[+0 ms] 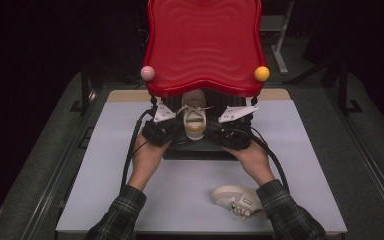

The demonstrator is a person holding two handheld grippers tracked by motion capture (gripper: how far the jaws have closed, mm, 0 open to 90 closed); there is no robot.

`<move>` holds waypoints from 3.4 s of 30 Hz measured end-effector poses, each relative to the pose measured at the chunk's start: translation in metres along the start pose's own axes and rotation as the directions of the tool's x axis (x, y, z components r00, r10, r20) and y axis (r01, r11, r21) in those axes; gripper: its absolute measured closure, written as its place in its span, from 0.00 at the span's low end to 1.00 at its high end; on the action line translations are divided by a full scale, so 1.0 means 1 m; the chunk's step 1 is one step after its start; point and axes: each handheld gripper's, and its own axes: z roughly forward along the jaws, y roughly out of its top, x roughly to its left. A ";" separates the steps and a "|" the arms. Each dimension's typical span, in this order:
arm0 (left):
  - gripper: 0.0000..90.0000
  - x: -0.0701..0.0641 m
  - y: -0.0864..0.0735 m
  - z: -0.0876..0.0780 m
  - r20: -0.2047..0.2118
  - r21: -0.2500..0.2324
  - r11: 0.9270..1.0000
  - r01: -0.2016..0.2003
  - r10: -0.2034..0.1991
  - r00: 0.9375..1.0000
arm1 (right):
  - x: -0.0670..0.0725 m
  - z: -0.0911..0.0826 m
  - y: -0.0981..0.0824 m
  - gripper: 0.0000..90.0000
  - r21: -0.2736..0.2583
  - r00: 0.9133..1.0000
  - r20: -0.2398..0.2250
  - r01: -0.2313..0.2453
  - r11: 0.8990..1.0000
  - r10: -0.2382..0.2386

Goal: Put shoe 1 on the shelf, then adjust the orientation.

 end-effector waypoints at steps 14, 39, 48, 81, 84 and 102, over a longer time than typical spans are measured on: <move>1.00 -0.026 -0.002 -0.019 0.157 -0.024 1.000 0.001 0.003 0.988 | 0.002 -0.001 0.001 1.00 -0.016 1.000 -0.019 -0.003 1.000 0.003; 1.00 -0.019 0.003 -0.009 0.137 -0.017 1.000 -0.016 0.018 0.990 | -0.008 0.006 0.001 1.00 -0.030 0.999 0.017 -0.042 0.999 0.042; 0.94 -0.021 -0.011 -0.032 0.182 0.006 0.999 -0.041 0.039 0.983 | -0.003 -0.017 -0.007 1.00 0.008 0.999 -0.026 -0.027 1.000 0.027; 0.15 0.007 -0.166 -0.074 0.080 0.223 0.975 -0.010 -0.008 0.997 | 0.008 -0.112 -0.102 1.00 0.076 0.992 -0.098 -0.075 0.994 0.082; 0.15 0.012 -0.174 -0.072 0.078 0.219 0.976 0.000 -0.017 0.997 | 0.010 -0.115 -0.111 1.00 0.087 0.991 -0.095 -0.085 0.993 0.093; 0.15 0.020 -0.187 -0.068 0.117 0.193 0.981 0.032 -0.056 0.992 | 0.020 -0.115 -0.145 0.99 0.158 0.987 -0.087 -0.118 0.980 0.133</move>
